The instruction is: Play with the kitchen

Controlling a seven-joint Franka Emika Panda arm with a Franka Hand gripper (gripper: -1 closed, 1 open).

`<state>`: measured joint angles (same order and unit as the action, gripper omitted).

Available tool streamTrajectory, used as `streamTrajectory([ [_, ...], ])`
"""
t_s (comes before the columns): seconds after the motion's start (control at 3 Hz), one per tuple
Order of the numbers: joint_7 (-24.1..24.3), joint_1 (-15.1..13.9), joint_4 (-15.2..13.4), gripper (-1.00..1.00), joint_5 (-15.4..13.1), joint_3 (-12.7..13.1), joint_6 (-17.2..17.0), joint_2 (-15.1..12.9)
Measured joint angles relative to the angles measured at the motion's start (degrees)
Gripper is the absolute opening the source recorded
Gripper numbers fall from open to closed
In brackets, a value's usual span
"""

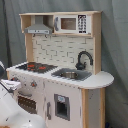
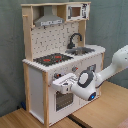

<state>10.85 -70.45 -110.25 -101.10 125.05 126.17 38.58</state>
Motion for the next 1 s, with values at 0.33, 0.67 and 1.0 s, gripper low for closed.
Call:
streamTrajectory([
  [0.33, -0.01, 0.01, -0.05, 1.00, 0.00, 0.01, 0.00, 0.00],
  [0.67, 1.71, 0.06, 0.91, 1.00, 4.84, -0.20, 1.47, -2.98],
  [1.0, 5.45, 0.18, 1.27, 1.00, 7.76, 2.88, 2.06, -4.00],
])
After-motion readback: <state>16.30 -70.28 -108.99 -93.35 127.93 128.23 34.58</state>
